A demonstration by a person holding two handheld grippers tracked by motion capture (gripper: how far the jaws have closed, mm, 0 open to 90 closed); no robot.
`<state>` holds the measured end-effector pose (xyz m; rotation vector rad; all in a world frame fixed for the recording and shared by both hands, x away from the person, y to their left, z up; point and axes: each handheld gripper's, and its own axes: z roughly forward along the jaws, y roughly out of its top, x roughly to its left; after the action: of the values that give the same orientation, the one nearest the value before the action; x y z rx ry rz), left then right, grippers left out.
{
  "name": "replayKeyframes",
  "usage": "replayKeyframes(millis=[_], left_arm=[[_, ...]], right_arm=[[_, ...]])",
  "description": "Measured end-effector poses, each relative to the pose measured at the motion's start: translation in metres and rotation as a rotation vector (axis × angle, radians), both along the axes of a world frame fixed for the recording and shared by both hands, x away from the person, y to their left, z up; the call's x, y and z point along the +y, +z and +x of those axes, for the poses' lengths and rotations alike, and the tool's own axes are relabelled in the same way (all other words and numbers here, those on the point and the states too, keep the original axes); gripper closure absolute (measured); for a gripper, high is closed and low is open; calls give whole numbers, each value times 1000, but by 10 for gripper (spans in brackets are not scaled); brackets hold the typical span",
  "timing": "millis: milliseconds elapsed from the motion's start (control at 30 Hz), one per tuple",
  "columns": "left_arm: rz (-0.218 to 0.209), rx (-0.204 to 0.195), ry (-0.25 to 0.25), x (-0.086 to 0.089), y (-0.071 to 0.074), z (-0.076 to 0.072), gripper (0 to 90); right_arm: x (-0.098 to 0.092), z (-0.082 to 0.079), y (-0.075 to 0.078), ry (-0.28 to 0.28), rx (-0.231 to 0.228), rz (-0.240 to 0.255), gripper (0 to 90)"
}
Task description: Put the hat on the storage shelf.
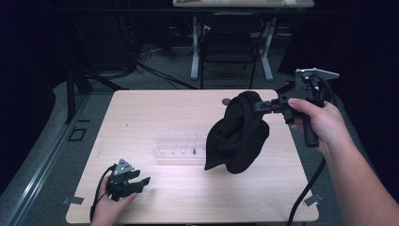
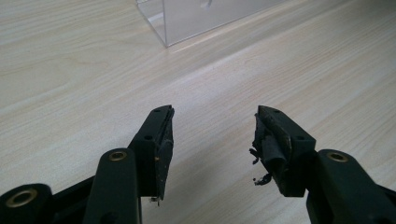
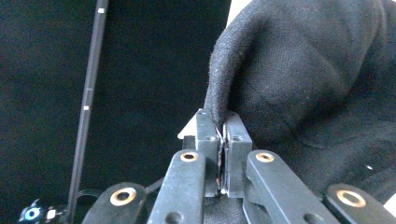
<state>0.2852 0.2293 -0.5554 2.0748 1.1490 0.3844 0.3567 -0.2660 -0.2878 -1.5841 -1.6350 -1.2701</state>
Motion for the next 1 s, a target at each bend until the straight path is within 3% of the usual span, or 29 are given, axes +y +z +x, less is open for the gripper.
replayKeyframes(millis=[200,333,833,1000], left_arm=[[-1,-1,3,0,0,0,477],[2,3,1,1,0,0,476],[8,-4,1,0,0,1,476],[2,6,-5,1,0,1,476]], right_arm=[[6,6,0,1,-48,36,878],[10,9,-1,-17,-88,28,879],[23,25,-9,-68,-173,78,879],[33,31,-13,-64,-193,55,880]])
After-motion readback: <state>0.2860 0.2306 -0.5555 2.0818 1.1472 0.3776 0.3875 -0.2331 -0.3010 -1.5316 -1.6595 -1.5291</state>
